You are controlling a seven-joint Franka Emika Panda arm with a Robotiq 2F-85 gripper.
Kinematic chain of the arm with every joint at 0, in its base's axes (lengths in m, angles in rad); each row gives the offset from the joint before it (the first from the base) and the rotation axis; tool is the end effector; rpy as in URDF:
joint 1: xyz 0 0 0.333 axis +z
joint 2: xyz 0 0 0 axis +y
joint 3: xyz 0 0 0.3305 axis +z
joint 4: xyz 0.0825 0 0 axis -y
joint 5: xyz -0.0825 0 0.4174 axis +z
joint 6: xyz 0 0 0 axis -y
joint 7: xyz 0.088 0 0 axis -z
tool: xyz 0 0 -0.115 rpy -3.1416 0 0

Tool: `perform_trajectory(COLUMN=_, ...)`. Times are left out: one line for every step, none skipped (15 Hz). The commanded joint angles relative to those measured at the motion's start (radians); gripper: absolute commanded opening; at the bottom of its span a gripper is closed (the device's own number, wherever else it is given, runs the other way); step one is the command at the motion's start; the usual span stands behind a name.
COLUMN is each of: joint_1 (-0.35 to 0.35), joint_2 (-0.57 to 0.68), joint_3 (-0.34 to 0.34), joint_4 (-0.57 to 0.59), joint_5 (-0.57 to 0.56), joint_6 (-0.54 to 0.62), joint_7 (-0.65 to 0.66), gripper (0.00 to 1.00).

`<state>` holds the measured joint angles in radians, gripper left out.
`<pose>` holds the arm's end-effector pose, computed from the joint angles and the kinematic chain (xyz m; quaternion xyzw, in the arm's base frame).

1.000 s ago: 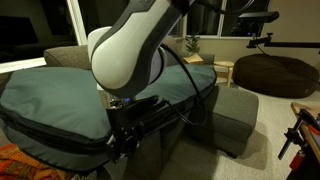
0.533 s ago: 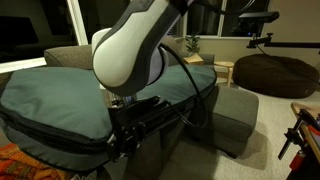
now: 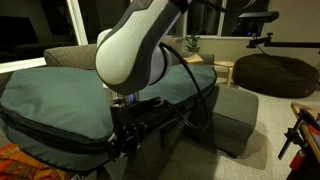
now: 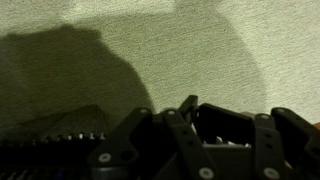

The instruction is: Close the zip on the green bag

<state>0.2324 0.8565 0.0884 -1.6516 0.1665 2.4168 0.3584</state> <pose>0.6606 0.2169 0.0792 -0.9905 0.0969 0.0715 0.0662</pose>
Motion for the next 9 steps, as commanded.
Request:
perform_trajectory(joint_1=0.003, joint_2=-0.001, joint_3=-0.004, joint_4=0.000, joint_5=0.005, joint_6=-0.001, joint_7=-0.001, gripper=0.07)
perform_trajectory(joint_1=0.003, joint_2=-0.004, joint_3=-0.005, joint_4=-0.006, joint_5=0.005, joint_6=0.002, joint_7=-0.001, gripper=0.15)
perform_trajectory(joint_1=0.002, joint_2=-0.006, joint_3=-0.005, joint_4=-0.009, joint_5=0.005, joint_6=0.004, joint_7=-0.001, gripper=0.20)
perform_trajectory(joint_1=0.002, joint_2=-0.007, joint_3=-0.005, joint_4=-0.011, joint_5=0.005, joint_6=0.006, joint_7=-0.001, gripper=0.28)
perform_trajectory(joint_1=0.002, joint_2=-0.007, joint_3=-0.005, joint_4=-0.011, joint_5=0.006, joint_6=0.006, joint_7=-0.001, gripper=0.30)
perform_trajectory(joint_1=0.002, joint_2=-0.007, joint_3=-0.005, joint_4=-0.011, joint_5=0.006, joint_6=0.007, joint_7=-0.001, gripper=0.30)
perform_trajectory(joint_1=0.002, joint_2=-0.007, joint_3=-0.005, joint_4=-0.011, joint_5=0.006, joint_6=0.007, joint_7=-0.001, gripper=0.30)
perform_trajectory(joint_1=0.002, joint_2=-0.007, joint_3=-0.005, joint_4=-0.012, joint_5=0.006, joint_6=0.007, joint_7=-0.001, gripper=0.30)
perform_trajectory(joint_1=0.002, joint_2=-0.007, joint_3=-0.005, joint_4=-0.012, joint_5=0.006, joint_6=0.007, joint_7=-0.001, gripper=0.30)
